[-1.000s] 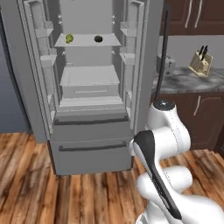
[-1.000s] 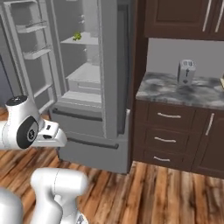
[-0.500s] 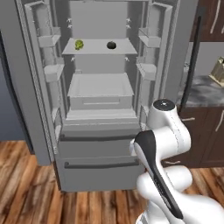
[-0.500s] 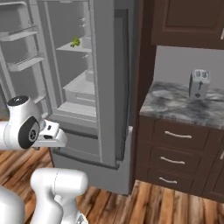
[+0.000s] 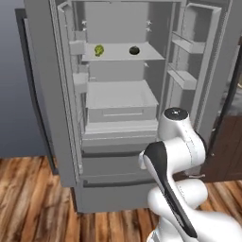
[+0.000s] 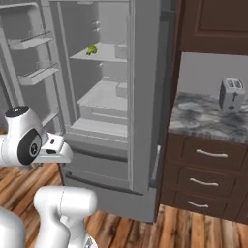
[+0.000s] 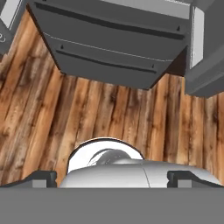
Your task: Gather the broccoli and squash from the fridge and place them on a tray on the dining counter. Then gather the chicken drumsticks from the fridge and place them on the other tray.
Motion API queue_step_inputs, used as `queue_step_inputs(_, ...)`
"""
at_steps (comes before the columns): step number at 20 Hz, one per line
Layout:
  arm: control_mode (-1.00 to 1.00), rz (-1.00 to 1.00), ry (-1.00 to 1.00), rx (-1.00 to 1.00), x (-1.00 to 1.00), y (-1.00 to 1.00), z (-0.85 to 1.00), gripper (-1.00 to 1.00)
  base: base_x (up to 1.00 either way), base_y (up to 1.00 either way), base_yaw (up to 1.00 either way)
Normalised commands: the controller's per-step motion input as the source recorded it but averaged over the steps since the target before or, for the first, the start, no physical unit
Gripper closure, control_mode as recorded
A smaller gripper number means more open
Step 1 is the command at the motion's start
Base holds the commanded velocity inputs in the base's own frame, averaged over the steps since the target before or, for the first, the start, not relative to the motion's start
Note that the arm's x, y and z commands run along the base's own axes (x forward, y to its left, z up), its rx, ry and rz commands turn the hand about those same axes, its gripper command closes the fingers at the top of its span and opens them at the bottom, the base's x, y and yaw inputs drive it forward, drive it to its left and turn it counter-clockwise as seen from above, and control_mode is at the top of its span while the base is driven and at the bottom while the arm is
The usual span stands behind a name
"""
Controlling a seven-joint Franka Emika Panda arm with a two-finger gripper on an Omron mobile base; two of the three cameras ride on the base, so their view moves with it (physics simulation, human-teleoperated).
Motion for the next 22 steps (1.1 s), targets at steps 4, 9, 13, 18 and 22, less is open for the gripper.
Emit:
queue_step_inputs(4,1.0,0.0,0.0,0.0,0.0,0.0,0.0,-1.0,0.44,0.18,-0.21)
queue_step_inputs(9,1.0,0.0,0.0,0.0,0.0,0.0,0.0,-1.0,0.38,0.21,-0.25)
queue_step_inputs(13,1.0,0.0,0.0,0.0,0.0,0.0,0.0,-1.0,0.3,0.43,-0.32)
queue_step_inputs(18,1.0,0.0,0.0,0.0,0.0,0.0,0.0,-1.0,0.39,0.34,-0.27)
queue_step_inputs(22,1.0,0.0,0.0,0.0,0.0,0.0,0.0,-1.0,0.56,0.31,-0.17)
